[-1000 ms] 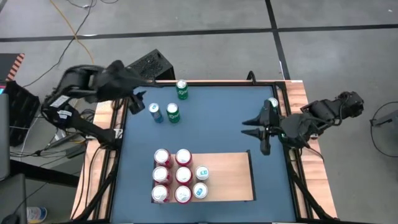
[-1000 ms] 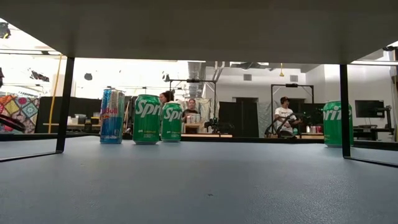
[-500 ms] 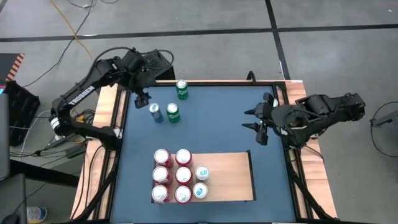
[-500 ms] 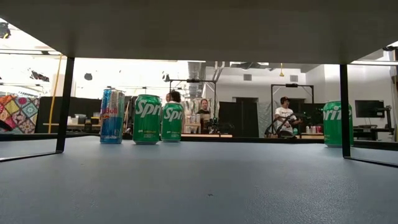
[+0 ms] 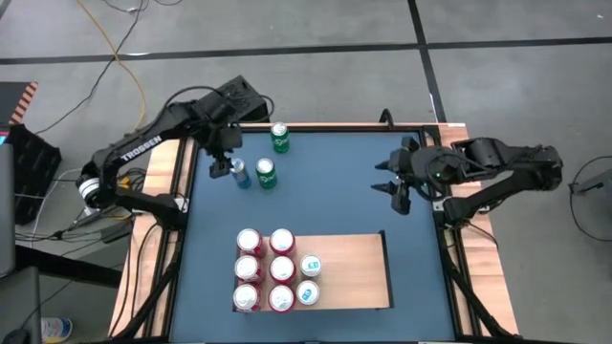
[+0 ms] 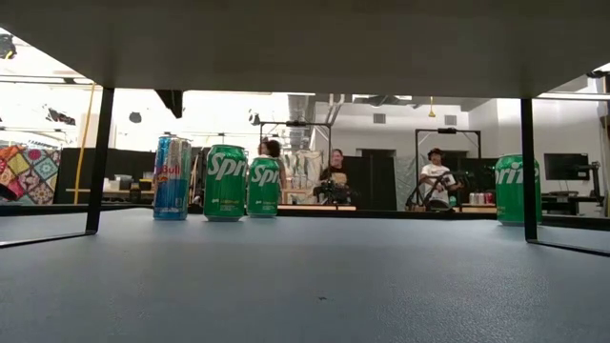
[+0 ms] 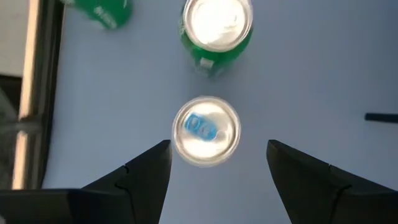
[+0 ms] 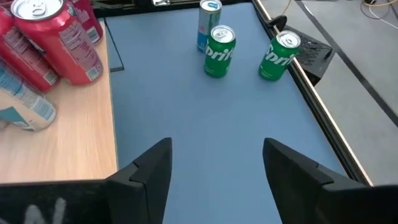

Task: Place canned beverage on shelf
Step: Put the blue soda can on the shelf aligned with the other blue soda cans

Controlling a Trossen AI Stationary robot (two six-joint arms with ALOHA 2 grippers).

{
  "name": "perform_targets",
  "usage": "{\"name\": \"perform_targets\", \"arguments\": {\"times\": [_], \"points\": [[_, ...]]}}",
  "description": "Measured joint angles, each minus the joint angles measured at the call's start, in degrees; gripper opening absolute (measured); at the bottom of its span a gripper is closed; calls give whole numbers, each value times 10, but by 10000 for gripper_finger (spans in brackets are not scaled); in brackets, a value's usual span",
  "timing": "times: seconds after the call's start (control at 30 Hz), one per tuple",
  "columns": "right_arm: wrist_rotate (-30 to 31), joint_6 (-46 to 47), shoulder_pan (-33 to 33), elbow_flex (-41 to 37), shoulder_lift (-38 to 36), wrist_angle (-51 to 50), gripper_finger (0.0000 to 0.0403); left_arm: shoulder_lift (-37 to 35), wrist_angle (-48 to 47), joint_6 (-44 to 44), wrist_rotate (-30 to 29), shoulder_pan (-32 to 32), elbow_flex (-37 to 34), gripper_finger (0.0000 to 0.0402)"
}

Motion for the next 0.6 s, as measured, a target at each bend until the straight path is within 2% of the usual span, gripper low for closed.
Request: {"name": "perform_targets", "arguments": {"times": [0.23,0.6], "points": [[-41,-15,-33,0,0,0,235,0,74,13,15,0,-37,250],[-65,-39,-58,0,0,-1,235,0,104,28,-4,-4,-90,250]]}}
